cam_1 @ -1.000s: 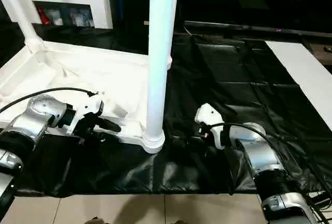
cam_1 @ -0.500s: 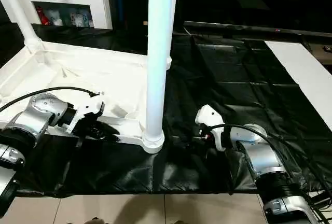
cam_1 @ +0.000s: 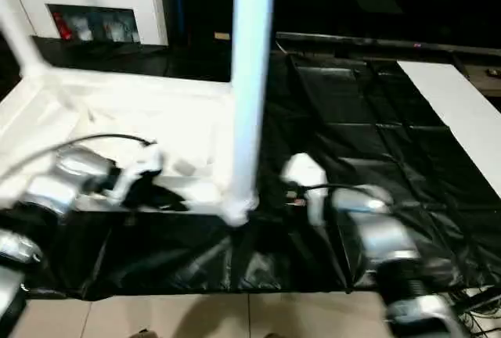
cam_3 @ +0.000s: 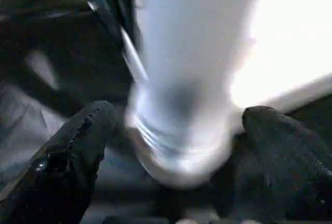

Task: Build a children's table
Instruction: Rotate leg to tighten

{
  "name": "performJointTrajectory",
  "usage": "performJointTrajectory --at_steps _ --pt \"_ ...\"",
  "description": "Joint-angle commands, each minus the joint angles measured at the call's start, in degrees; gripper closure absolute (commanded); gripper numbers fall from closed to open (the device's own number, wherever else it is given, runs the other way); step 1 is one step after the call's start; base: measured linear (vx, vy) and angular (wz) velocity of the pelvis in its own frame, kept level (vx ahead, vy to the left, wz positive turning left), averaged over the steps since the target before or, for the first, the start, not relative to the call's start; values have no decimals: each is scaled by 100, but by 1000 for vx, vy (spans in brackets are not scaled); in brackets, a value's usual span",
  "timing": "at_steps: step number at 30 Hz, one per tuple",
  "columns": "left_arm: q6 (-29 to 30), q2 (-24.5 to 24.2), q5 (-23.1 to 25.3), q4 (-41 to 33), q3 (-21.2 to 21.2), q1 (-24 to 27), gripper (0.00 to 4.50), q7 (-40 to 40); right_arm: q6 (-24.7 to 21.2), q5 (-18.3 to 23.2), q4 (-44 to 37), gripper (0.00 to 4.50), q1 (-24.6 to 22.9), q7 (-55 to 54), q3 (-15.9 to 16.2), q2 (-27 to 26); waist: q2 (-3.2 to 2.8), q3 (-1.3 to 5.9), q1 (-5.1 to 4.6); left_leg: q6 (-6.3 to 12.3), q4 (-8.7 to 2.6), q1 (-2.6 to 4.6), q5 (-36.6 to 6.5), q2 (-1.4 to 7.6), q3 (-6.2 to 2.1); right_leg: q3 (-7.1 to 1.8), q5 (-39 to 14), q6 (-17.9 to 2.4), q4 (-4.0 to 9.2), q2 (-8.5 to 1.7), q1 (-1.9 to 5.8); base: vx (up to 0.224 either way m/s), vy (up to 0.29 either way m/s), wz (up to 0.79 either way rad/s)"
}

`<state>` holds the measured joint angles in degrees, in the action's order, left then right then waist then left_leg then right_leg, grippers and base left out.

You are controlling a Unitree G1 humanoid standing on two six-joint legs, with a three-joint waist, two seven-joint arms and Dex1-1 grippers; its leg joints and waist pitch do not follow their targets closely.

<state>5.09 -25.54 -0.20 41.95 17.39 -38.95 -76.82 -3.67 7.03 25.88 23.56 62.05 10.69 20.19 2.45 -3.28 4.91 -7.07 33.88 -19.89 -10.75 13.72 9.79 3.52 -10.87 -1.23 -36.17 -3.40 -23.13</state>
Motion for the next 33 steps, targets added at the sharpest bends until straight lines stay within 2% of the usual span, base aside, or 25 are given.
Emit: performJointTrajectory --at_steps 1,4,5,8,9,11,12,13,14,17,20,22,23,26,33 --pt "156 105 -73 -147 -86 287 449 265 177 -272 326 0 248 -340 56 -35 4 366 7 108 -386 1 -1041 -21 48 -254 -1350 -1162 459 -404 310 0 0 0" --pt "195 140 -41 -471 -134 446 449 502 195 -445 653 0 467 -608 134 -138 22 356 -30 83 -388 0 -1029 -38 59 -256 -1483 -1091 479 -384 294 0 0 0" --pt "268 136 -49 -628 -131 510 449 509 240 -476 714 0 519 -612 166 -149 6 363 -24 107 -385 7 -1028 -37 61 -263 -1458 -1058 480 -384 290 0 0 0" --pt "357 90 -9 -939 -114 673 449 568 324 -453 908 0 679 -638 134 -236 46 380 -32 145 -382 -8 -894 -25 62 -257 -1165 -1107 428 -385 299 0 0 0" --pt "419 67 11 -1060 -122 745 450 623 330 -426 965 30 726 -621 106 -266 45 376 -40 168 -381 -19 -862 -32 64 -259 -1122 -1101 426 -378 303 0 0 0" --pt "468 61 4 -1100 -142 778 450 659 322 -414 992 38 749 -594 102 -275 41 373 -62 194 -378 -14 -866 -42 70 -260 -1085 -1102 433 -366 296 0 0 0" --pt "517 51 -13 -1151 -149 807 450 694 356 -424 1028 45 769 -576 112 -272 82 374 -83 199 -380 -32 -858 -42 68 -257 -1088 -1097 426 -369 310 0 0 0" --pt "545 45 -27 -1173 -157 821 450 710 378 -429 1062 45 786 -571 112 -271 87 370 -84 205 -383 -30 -863 -43 65 -255 -1140 -1087 430 -372 308 0 0 0" --pt "595 35 -39 -1243 -159 851 450 735 435 -446 1140 64 816 -579 107 -279 79 369 -104 209 -380 -28 -887 -45 66 -255 -1224 -1073 438 -374 301 0 0 0" --pt "605 0 -72 -1224 -177 849 450 693 628 -395 1412 80 917 -586 30 -356 81 355 -137 196 -380 -21 -1010 -49 66 -256 -1546 -1006 477 -383 278 0 0 0" --pt "673 -22 -106 -1242 -203 839 450 635 710 -387 1574 123 1000 -605 20 -394 85 358 -157 192 -386 -21 -991 -43 62 -257 -1513 -997 472 -376 276 0 0 0" --pt "668 -36 -101 -1200 -206 818 450 611 725 -371 1629 127 1030 -599 8 -415 87 358 -170 207 -383 -31 -981 -47 63 -258 -1454 -1025 468 -372 282 0 0 0" --pt "648 -47 -46 -1063 -197 740 450 629 738 -304 1778 149 1095 -607 -60 -499 77 360 -184 210 -383 -30 -1012 -53 62 -256 -1484 -1045 471 -376 279 0 0 0" --pt "704 -22 16 -979 -181 648 450 720 763 -275 1929 167 1108 -645 -89 -596 64 356 -197 181 -386 -19 -1076 -47 58 -257 -1569 -1036 481 -374 274 0 0 0" --pt "916 316 156 -913 -211 516 450 1413 637 -198 1953 175 853 -1186 -195 -972 70 362 -192 137 -398 -14 -1040 -38 53 -255 -1517 -1048 479 -376 274 0 0 0"
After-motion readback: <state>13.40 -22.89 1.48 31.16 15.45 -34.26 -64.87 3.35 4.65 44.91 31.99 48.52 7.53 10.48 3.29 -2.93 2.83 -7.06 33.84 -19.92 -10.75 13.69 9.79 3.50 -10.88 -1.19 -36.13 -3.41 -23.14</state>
